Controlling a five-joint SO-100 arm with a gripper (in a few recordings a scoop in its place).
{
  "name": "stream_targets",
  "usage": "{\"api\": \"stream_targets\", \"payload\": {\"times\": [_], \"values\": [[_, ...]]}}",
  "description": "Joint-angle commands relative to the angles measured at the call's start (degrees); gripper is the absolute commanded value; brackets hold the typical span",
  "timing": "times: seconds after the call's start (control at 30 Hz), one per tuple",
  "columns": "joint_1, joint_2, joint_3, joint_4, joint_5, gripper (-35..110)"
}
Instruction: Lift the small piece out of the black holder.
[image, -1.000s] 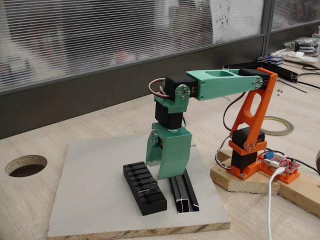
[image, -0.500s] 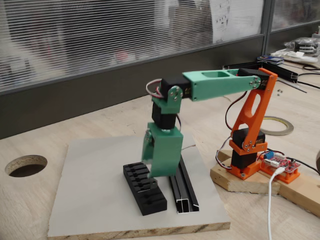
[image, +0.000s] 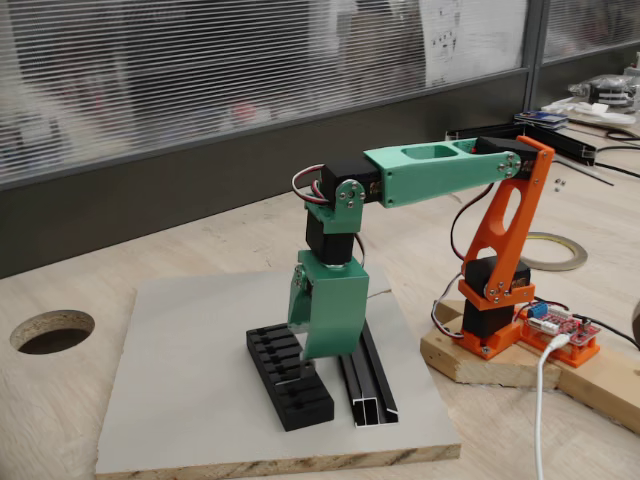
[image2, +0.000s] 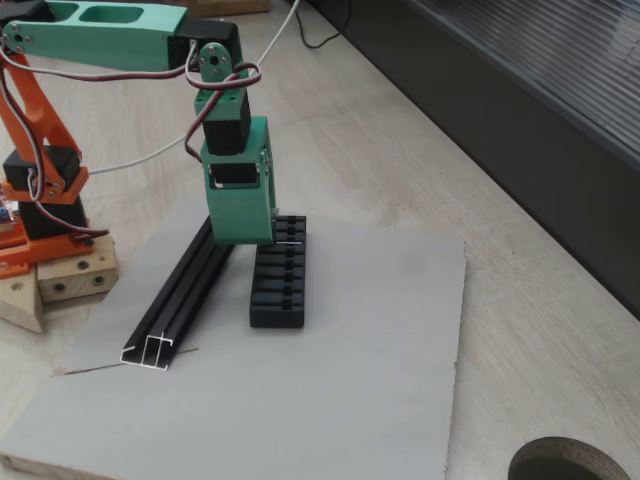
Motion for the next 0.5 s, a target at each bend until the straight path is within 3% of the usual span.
{"api": "stream_targets", "payload": {"times": [0.0, 0.47], "values": [[-1.23, 1.58, 0.53, -0.53, 0.53, 43], [-4.22, 1.41, 1.23, -0.62, 0.62, 43]]}}
